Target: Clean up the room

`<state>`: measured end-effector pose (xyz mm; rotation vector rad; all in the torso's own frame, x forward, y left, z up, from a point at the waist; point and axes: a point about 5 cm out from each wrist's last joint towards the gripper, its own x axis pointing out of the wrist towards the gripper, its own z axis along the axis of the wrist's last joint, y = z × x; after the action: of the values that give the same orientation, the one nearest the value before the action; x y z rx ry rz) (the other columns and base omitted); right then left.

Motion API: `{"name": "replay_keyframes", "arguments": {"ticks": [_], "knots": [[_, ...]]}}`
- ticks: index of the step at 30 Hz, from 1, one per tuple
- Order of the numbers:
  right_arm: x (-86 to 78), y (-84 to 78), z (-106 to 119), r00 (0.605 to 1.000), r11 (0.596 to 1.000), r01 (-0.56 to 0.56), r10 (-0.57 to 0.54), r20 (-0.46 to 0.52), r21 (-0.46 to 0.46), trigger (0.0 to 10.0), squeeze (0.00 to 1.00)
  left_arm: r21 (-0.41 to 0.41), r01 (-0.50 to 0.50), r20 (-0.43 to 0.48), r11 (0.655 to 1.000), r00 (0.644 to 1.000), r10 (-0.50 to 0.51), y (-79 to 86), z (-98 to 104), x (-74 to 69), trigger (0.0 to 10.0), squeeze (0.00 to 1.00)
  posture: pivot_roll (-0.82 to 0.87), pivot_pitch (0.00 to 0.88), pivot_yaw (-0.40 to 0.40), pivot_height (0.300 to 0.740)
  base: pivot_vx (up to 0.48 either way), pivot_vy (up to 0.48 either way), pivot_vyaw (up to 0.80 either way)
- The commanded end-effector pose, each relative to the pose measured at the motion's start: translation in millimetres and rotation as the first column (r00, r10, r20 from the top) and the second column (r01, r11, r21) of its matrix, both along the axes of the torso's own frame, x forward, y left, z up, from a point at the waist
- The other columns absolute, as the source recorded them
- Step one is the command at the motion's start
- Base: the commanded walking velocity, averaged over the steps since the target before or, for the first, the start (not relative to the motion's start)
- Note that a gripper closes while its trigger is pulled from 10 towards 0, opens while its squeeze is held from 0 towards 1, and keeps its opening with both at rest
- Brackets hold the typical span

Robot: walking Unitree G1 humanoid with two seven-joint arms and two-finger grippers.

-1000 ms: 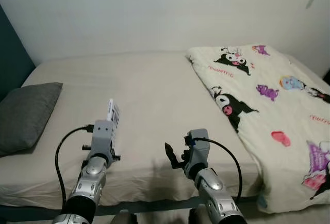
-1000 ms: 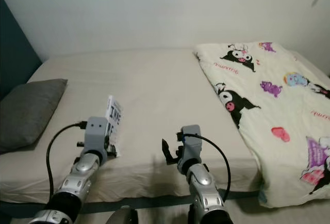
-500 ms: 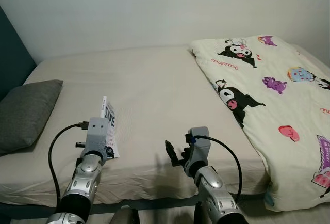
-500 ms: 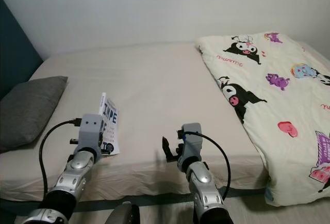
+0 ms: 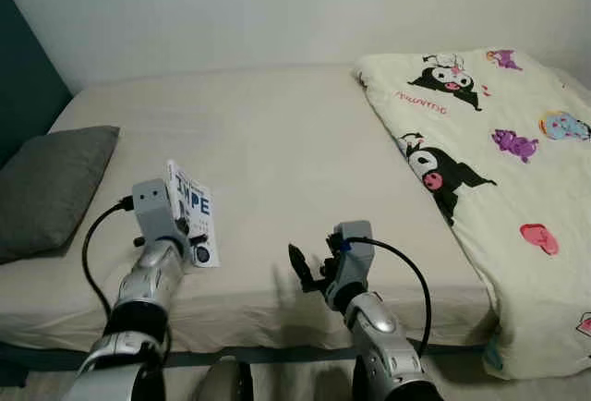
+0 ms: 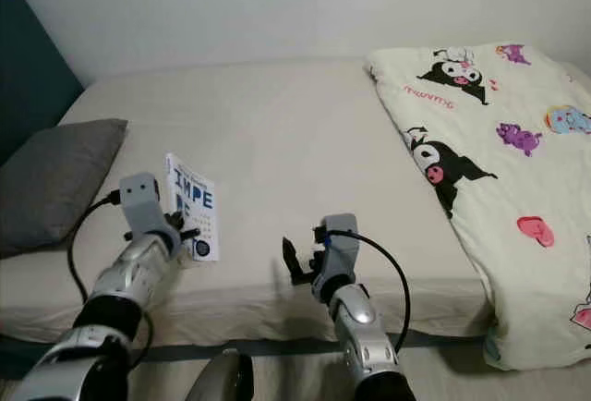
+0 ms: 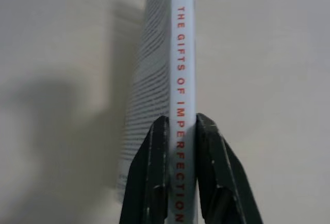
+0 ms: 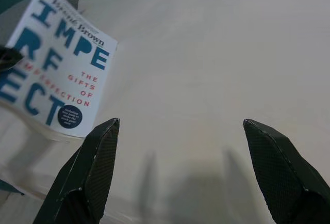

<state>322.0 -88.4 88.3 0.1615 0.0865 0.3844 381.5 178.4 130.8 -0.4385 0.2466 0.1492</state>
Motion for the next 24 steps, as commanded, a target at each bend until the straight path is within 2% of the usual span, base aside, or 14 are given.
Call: {"name": "replay_keyframes", "arguments": {"ticks": [1,2,4,5,7,9,10,12,14,15,17,20,22,24], "knots": [[-4.0,1.7,-4.6,1.0,1.0,-0.016,0.016,-0.022,-0.003,10.0,0.0,-0.226,0.009,-0.093,0.974,0.995,-0.031,-19.4,-20.3,-6.7,10.0,0.0,0.1,0.321,0.03,0.616,0.0,0.0,0.0],[-4.0,1.7,-4.6,1.0,1.0,-0.016,0.016,-0.022,-0.003,10.0,0.0,-0.226,0.009,-0.093,0.974,0.995,-0.031,-19.4,-20.3,-6.7,10.0,0.0,0.1,0.321,0.03,0.616,0.0,0.0,0.0],[-3.9,1.1,-4.2,1.0,1.0,-0.014,0.014,-0.022,-0.003,10.0,0.0,-0.333,-0.042,-0.109,0.942,0.994,0.006,-24.8,-21.7,-9.2,10.0,0.0,0.09,0.318,0.031,0.616,0.0,0.0,0.0],[-3.9,1.1,-4.2,1.0,1.0,-0.014,0.014,-0.022,-0.003,10.0,0.0,-0.333,-0.042,-0.109,0.942,0.994,0.006,-24.8,-21.7,-9.2,10.0,0.0,0.09,0.318,0.031,0.616,0.0,0.0,0.0],[-3.9,0.9,-3.4,1.0,1.0,-0.013,0.013,-0.023,-0.002,10.0,0.0,-0.437,-0.081,-0.134,0.896,0.991,0.024,-27.9,-24.2,-11.8,10.0,0.0,0.09,0.32,0.032,0.616,0.0,0.0,0.0],[-3.9,1.0,-2.9,1.0,1.0,-0.014,0.014,-0.024,-0.001,10.0,0.0,-0.427,-0.058,-0.119,0.903,0.993,0.007,-28.7,-23.5,-12.3,10.0,0.0,0.09,0.318,0.031,0.616,0.0,0.0,0.0],[-3.9,1.3,-2.4,1.0,1.0,-0.016,0.016,-0.025,0.0,10.0,0.0,-0.348,0.016,-0.082,0.937,0.996,-0.048,-31.4,-19.9,-13.0,10.0,0.0,0.1,0.318,0.029,0.616,0.0,0.0,0.0],[-3.6,1.8,-2.0,1.0,1.0,-0.018,0.018,-0.024,0.0,10.0,0.0,-0.324,0.047,-0.055,0.945,0.996,-0.069,-33.0,-15.5,-12.7,10.0,0.0,0.1,0.315,0.028,0.616,0.0,0.0,0.0],[-2.9,2.6,-1.4,0.999,1.0,-0.023,0.023,-0.024,-0.001,10.0,0.0,-0.389,0.045,-0.004,0.92,0.999,-0.05,-31.4,-3.1,-10.4,10.0,0.0,0.1,0.312,0.027,0.616,0.0,0.0,0.0],[-2.9,2.6,-1.4,0.999,1.0,-0.023,0.023,-0.024,-0.001,10.0,0.0,-0.389,0.045,-0.004,0.92,0.999,-0.05,-31.4,-3.1,-10.4,10.0,0.0,0.1,0.312,0.027,0.616,0.0,0.0,0.0],[-2.6,2.8,-1.0,0.999,1.0,-0.024,0.024,-0.023,0.0,10.0,0.0,-0.44,0.024,0.021,0.898,1.0,-0.016,-28.6,3.0,-9.1,10.0,0.0,0.1,0.31,0.026,0.616,0.0,0.0,0.0],[-1.9,2.8,-0.4,0.999,1.0,-0.025,0.025,-0.021,0.0,10.0,0.0,-0.537,0.014,0.069,0.843,0.997,0.027,-27.5,17.1,-4.2,10.0,0.0,0.1,0.3,0.024,0.616,0.0,0.0,0.0],[-1.7,2.7,-0.3,0.999,1.0,-0.025,0.025,-0.02,0.0,10.0,0.0,-0.554,0.02,0.08,0.832,0.996,0.03,-27.9,20.8,-2.9,10.0,0.0,0.1,0.299,0.025,0.616,0.0,0.0,0.0],[-1.4,2.2,0.1,1.0,1.0,-0.025,0.025,-0.019,-0.001,10.0,0.0,-0.626,0.032,0.124,0.779,0.991,0.059,-27.9,34.8,1.4,10.0,0.0,0.1,0.294,0.026,0.616,0.0,0.0,0.0]]}}
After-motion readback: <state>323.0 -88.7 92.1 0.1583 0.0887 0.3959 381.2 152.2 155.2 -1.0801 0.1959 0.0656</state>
